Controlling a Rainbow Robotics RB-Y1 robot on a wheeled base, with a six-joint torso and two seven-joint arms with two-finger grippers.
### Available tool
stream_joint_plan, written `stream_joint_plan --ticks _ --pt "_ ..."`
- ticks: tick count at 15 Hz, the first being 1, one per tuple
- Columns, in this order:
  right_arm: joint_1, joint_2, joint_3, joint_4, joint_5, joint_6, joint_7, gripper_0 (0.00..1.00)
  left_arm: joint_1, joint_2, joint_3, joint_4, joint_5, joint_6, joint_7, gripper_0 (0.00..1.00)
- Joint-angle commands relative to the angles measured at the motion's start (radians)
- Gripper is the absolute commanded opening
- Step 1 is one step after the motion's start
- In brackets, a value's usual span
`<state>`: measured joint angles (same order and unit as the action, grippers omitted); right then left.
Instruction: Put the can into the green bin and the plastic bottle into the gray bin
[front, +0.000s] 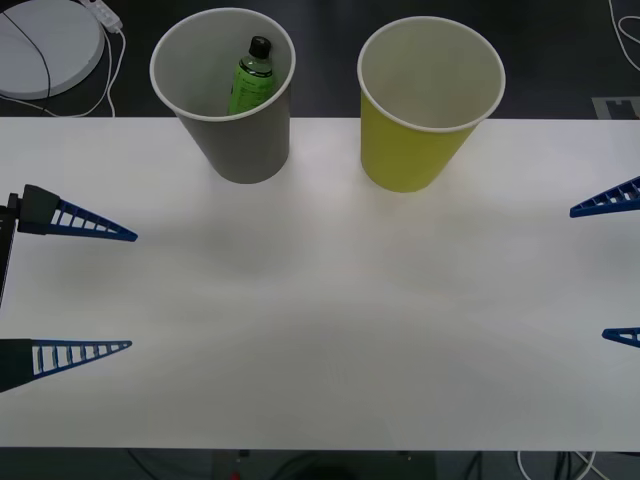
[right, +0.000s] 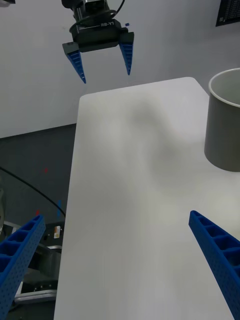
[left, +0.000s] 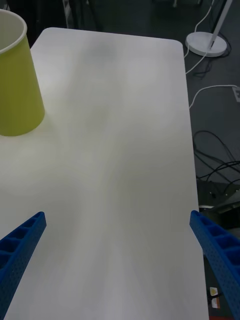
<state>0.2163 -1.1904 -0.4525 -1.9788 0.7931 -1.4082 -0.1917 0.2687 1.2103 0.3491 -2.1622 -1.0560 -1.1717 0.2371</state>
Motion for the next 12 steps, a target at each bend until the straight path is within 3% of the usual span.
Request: stream_joint_plan --ticks 1,12 --pt "0.000 0.000 0.000 0.000 0.000 0.000 0.000 1.00 0.006 0.000 0.013 -0.004 0.005 -0.016 -0.010 1.00" --pt "0.000 0.000 0.000 0.000 0.000 0.000 0.000 1.00 0.007 0.000 0.021 -0.002 0.019 -0.028 -0.013 1.00"
